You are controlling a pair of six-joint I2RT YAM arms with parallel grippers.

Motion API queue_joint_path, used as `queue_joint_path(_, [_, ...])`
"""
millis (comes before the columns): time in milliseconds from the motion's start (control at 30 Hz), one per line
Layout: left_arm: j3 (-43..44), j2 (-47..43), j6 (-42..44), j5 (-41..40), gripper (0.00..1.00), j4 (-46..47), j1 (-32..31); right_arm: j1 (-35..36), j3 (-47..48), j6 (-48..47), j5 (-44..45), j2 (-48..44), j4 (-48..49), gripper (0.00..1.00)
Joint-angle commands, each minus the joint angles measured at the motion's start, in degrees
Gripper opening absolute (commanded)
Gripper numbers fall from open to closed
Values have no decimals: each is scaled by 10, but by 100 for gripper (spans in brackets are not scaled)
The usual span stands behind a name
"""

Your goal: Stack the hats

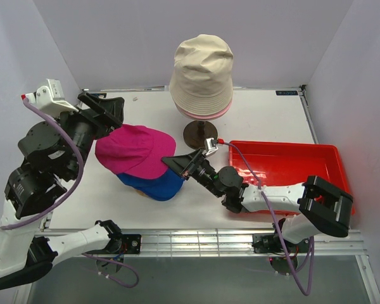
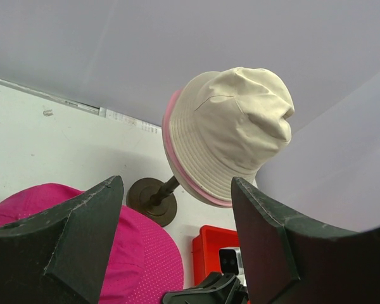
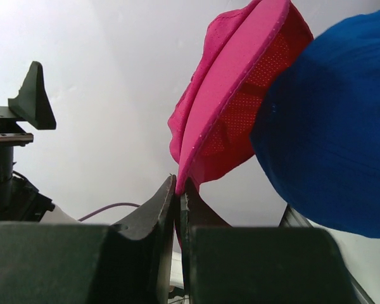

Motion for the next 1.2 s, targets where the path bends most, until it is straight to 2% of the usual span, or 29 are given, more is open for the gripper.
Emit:
queue_joint_path(0, [-8, 5, 4, 9, 79, 1, -1, -2, -21, 14, 17, -20, 67, 8])
queue_joint_path(333, [-27, 19, 2, 15, 79, 1, -1, -25, -90, 47, 8, -16, 113, 8])
queue_joint_path(733, [-56, 30, 3, 8, 80, 0, -1, -34, -75, 82, -43, 62, 139, 8])
queue_joint_path(1167, [-74, 58, 4, 20, 81, 0, -1, -37, -135, 114, -16, 68, 167, 8])
